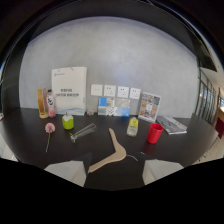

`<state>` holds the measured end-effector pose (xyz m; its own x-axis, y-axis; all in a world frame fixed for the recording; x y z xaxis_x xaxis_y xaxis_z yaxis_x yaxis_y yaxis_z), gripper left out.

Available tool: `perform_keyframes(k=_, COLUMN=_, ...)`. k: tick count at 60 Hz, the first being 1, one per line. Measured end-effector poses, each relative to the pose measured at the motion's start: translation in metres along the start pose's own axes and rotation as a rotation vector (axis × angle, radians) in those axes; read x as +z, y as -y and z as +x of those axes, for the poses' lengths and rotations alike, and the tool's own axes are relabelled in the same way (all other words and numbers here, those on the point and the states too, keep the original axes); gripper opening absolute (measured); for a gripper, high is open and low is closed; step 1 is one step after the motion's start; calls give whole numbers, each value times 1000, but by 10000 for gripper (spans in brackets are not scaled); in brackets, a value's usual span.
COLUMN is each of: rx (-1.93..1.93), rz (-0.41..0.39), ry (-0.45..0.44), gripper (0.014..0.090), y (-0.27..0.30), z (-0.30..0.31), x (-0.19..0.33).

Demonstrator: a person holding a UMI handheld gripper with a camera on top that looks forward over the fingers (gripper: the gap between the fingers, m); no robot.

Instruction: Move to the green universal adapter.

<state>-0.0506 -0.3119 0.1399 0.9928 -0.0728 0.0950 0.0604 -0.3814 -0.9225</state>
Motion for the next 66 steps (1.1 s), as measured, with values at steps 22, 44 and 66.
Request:
perform_keyframes(k=22, rx=-5, rz=-13, ry=14, gripper=853, y=-14, z=-17, x=-21)
perform_keyframes(k=44, rx=-42, rz=-27, ry=133, gripper=857, y=-9, z=-119, x=9)
perform_keyframes(k=66, rx=-42, rz=-54, ry=136, gripper=854, y=26, z=-217, x=143)
